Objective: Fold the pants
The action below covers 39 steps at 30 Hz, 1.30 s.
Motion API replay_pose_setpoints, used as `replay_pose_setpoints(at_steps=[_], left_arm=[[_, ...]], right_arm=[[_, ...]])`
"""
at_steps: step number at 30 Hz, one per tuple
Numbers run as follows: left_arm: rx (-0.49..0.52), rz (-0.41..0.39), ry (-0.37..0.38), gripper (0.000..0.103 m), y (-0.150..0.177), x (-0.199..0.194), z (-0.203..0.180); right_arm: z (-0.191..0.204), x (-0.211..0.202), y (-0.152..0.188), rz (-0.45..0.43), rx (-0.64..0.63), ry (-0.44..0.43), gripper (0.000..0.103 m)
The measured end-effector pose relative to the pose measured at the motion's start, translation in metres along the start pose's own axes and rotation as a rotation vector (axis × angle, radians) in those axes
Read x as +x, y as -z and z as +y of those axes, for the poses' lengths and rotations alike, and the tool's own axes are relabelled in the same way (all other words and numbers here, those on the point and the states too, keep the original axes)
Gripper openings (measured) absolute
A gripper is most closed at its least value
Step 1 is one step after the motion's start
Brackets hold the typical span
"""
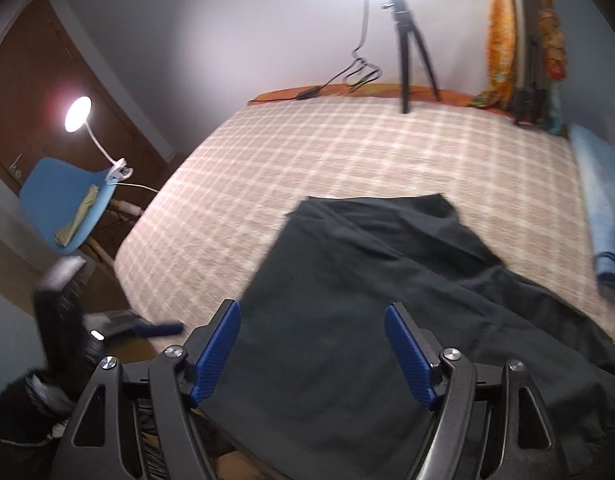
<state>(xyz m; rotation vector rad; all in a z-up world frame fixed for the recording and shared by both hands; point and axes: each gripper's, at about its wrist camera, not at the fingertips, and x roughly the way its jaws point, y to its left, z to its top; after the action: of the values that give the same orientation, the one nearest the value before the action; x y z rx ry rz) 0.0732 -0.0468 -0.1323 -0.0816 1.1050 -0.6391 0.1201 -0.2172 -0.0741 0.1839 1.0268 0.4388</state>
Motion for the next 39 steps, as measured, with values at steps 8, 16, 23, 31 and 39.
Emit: replay_pose_setpoints(at_steps=[8, 16, 23, 31, 39], left_arm=[[-0.085, -0.039, 0.044, 0.051, 0.015, 0.012, 0.016], [-0.127, -0.081, 0.149, 0.018, 0.022, 0.017, 0.018], [-0.065, -0.148, 0.185, 0.013, 0.017, 0.007, 0.004], [-0.053, -0.131, 0.186, 0.013, 0.016, 0.013, -0.003], [-0.042, -0.128, 0.172, 0.013, 0.012, 0.016, -0.013]], right_arm=[[0.016, 0.055, -0.020, 0.114, 0.081, 0.034, 0.070], [0.037, 0.108, -0.042, 0.192, 0.062, 0.114, 0.063], [0.055, 0.150, -0.054, 0.261, 0.035, 0.188, 0.056], [0.081, 0.183, -0.058, 0.340, -0.064, 0.332, 0.049], [0.087, 0.195, -0.056, 0.363, -0.086, 0.374, 0.030]])
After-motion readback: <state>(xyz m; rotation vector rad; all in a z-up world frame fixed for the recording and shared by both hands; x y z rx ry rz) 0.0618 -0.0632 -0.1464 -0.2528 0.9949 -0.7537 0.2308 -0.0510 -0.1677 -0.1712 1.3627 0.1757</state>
